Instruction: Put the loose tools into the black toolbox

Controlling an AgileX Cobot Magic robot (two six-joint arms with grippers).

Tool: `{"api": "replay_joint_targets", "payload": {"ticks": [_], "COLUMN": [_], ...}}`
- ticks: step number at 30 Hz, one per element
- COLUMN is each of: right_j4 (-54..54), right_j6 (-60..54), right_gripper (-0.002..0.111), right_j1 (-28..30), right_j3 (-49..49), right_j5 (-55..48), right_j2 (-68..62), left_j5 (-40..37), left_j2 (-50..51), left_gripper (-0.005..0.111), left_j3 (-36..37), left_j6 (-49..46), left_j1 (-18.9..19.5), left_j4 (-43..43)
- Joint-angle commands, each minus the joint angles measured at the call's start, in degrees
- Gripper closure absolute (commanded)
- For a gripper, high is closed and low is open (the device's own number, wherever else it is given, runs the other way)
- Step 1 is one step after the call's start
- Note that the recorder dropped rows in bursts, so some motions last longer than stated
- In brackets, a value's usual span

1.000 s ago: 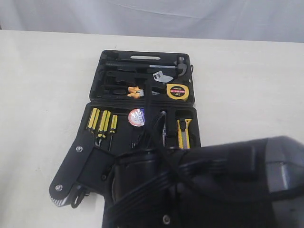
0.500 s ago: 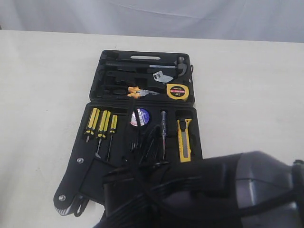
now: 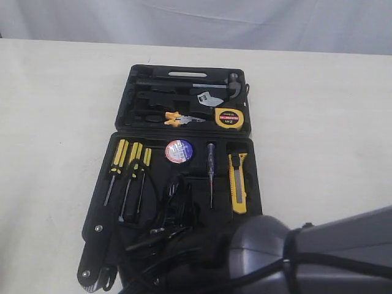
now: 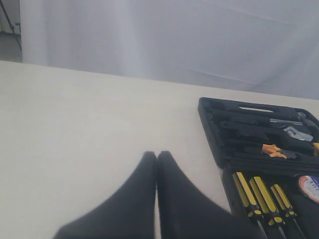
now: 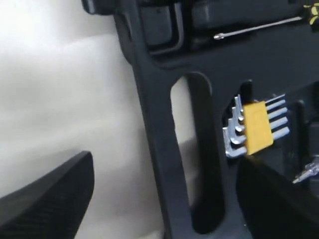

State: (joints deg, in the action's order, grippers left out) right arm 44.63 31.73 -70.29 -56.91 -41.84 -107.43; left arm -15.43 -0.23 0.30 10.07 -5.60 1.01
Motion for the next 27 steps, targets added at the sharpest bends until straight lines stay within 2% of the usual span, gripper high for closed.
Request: {"api": "replay_joint_targets", "payload": {"ticks": [1, 5, 7, 13, 17, 22, 27], "right_j4": [3.13, 6.02, 7.51, 7.98, 7.98, 6.37, -1.43], "right_j6": [0.43, 0.53, 0.58, 0.58, 0.44, -2.30, -13.27], "right_gripper": [0.035, 0.035, 0.043, 0.074, 0.109, 0.109, 0.109], "right_j1": [1.41, 2.08, 2.21, 2.21, 2.21, 2.21, 2.21], "right_j3": [0.03, 0.03, 0.03, 0.03, 0.03, 0.03, 0.03], "right_j5": [1.07, 1.95, 2.07, 1.97, 0.24, -1.49, -3.90], "right_j2": [-2.20, -3.96, -4.68, -5.35, -4.69, -0.99, 6.63], "left_j5": [-0.05, -0.05, -0.05, -0.05, -0.05, -0.05, -0.05], "left_j2": [0.23, 0.23, 0.23, 0.23, 0.23, 0.23, 0.23], "left_gripper": [0.107, 0.107, 0.107, 0.107, 0.107, 0.107, 0.107], "left_j3": [-0.30, -0.30, -0.30, -0.30, -0.30, -0.30, -0.30], "left_j6": [-0.02, -0.02, -0.02, -0.02, -0.02, -0.02, -0.02], "left_j1": [-0.33, -0.33, -0.33, -0.33, -0.33, -0.33, -0.33], "left_j4": [0.16, 0.16, 0.16, 0.16, 0.16, 0.16, 0.16]}}
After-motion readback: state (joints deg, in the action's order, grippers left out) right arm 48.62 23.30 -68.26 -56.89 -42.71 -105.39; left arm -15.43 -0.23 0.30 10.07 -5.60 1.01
